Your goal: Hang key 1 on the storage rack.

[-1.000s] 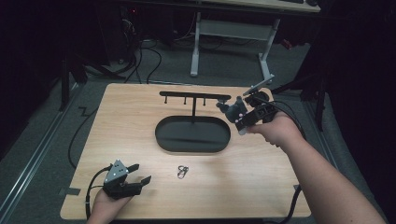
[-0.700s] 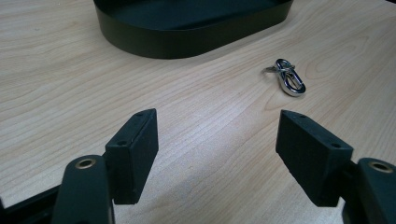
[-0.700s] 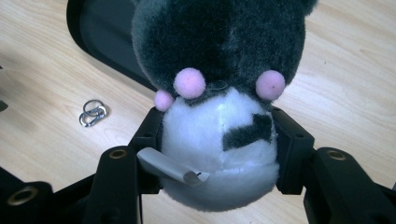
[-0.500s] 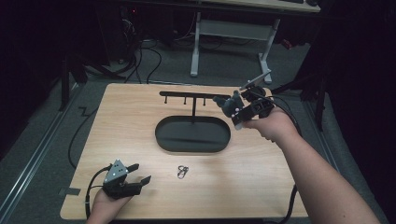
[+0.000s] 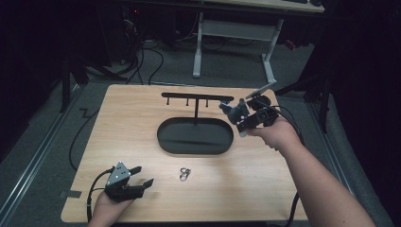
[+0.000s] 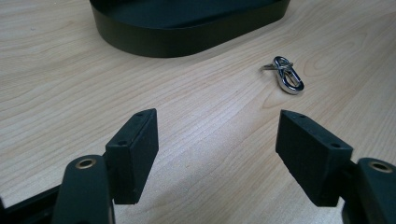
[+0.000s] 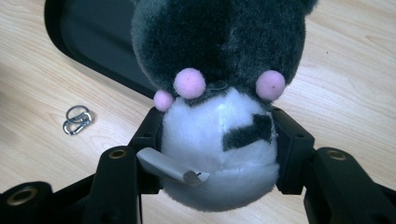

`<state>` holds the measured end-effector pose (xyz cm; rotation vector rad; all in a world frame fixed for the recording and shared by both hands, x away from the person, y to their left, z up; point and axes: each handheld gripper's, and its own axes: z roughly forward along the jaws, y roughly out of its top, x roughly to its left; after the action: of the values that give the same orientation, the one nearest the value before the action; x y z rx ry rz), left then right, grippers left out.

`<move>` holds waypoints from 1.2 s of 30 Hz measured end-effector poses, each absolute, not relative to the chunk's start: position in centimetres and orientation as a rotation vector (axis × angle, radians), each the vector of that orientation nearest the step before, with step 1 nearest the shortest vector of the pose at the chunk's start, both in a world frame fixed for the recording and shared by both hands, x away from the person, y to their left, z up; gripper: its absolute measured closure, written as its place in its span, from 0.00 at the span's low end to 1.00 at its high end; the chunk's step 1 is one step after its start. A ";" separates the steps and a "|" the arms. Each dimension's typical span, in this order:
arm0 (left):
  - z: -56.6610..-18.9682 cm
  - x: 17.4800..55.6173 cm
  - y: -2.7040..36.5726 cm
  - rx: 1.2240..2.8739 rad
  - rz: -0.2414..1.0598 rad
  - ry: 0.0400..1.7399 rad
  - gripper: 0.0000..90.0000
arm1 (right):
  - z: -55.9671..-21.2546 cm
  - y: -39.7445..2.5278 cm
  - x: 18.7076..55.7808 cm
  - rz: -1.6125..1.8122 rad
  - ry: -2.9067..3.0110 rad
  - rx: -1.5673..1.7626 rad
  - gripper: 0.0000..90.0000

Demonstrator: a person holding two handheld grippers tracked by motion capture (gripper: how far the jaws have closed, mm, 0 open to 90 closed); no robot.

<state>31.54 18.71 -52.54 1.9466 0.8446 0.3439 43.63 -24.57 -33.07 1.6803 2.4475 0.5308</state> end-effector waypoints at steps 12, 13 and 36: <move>-52.6 31.5 18.6 1.958 0.337 0.842 0.34 | -37.0 -24.7 43.7 0.533 2.452 1.703 0.53; -52.6 31.5 18.6 1.959 0.336 0.842 0.34 | -37.3 -24.6 43.7 0.535 2.451 1.709 0.53; -52.7 31.5 18.5 1.966 0.337 0.847 0.34 | -40.5 -24.2 45.2 0.598 2.404 1.762 0.43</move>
<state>31.54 18.54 -52.72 1.9663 0.8470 0.3366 45.19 -24.21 -40.46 1.7621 2.4044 0.5982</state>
